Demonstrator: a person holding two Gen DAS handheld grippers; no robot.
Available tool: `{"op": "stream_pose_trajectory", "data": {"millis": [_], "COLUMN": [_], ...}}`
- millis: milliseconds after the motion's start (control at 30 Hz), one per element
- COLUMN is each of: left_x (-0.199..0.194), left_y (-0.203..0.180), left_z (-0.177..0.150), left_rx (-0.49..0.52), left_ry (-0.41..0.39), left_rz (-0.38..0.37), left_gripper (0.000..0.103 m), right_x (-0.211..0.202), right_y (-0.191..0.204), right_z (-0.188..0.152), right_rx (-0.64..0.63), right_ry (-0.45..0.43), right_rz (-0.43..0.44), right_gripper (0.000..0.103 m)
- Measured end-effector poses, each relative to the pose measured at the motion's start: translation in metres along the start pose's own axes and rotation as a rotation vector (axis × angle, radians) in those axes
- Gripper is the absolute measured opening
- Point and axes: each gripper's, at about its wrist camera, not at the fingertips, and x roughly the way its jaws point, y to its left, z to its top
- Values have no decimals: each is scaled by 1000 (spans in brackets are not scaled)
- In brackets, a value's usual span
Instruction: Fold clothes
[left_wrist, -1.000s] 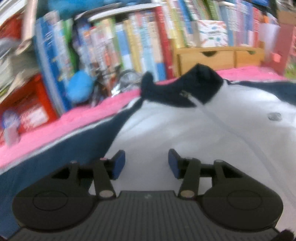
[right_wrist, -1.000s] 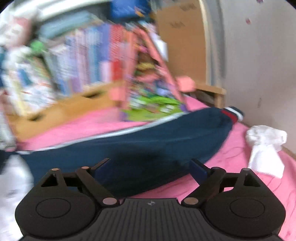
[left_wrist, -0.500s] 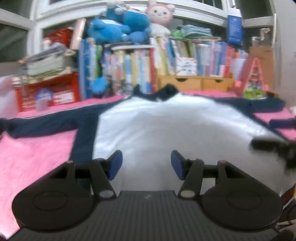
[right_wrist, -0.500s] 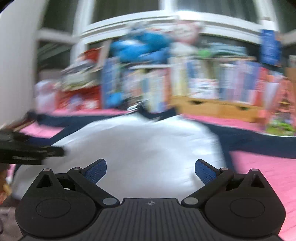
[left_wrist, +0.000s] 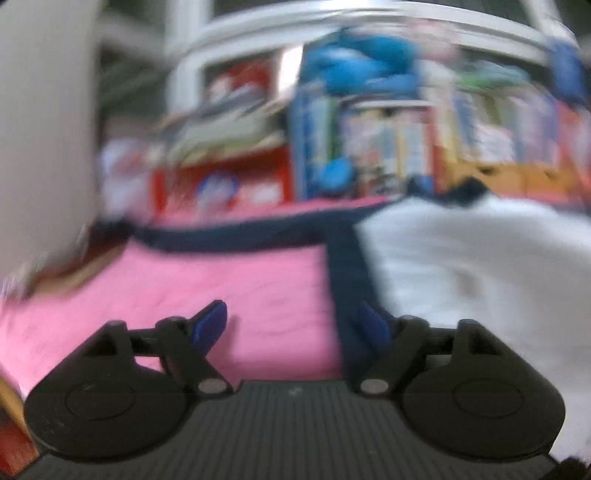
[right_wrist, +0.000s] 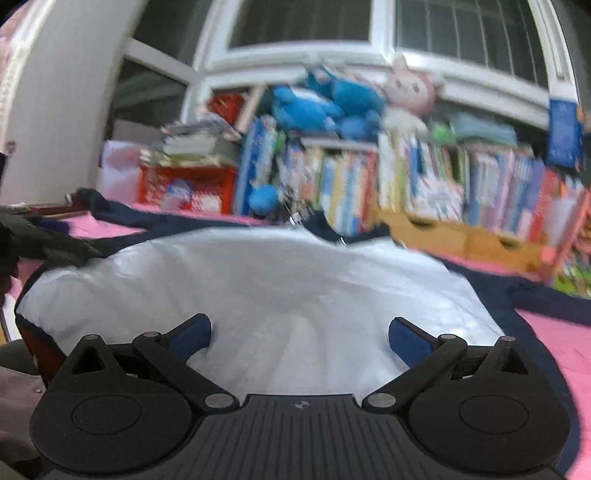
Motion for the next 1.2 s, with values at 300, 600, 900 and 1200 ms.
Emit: {"op": "stream_pose_trajectory", "data": {"millis": [300,600,900,1200], "left_x": [-41,-34,-46,-66], "left_y": [32,1,5,8], "left_z": [-5,16,33,39], "left_rx": [-62,82,53,105], "left_ry": [130,78,24,-26], "left_rz": [-330,-419,-455,-454], "left_gripper": [74,76,76,76], "right_x": [-12,-13,3,41], "right_y": [52,80,113,42], "right_z": [20,14,15,83], "right_rx": [-262,-421,-497,50], "right_ry": [-2,43,53,115], "right_rz": [214,319,440,453], "right_gripper": [102,102,40,35]}}
